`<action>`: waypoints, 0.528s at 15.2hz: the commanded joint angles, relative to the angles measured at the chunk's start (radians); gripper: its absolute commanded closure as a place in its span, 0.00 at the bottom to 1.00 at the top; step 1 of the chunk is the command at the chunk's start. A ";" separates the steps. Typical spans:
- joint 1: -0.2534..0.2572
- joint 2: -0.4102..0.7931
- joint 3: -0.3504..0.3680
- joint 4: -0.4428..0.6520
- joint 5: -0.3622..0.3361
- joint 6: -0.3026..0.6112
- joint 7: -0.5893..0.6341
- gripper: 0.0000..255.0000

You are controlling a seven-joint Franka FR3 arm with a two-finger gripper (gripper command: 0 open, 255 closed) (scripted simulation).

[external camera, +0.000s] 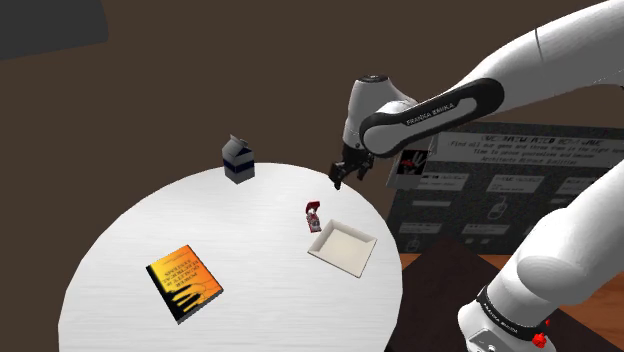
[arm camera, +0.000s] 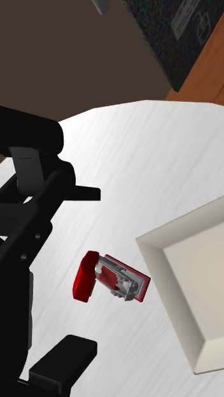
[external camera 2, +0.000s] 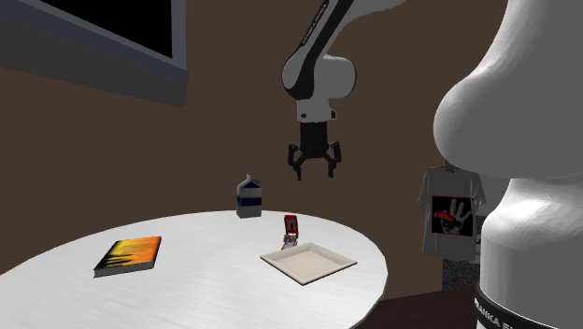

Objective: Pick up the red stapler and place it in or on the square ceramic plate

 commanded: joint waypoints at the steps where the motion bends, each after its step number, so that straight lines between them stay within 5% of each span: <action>1: -0.002 0.083 0.015 0.033 -0.030 0.048 0.047 0.00; 8: 0.022 0.366 0.022 0.197 -0.167 0.152 0.211 0.00</action>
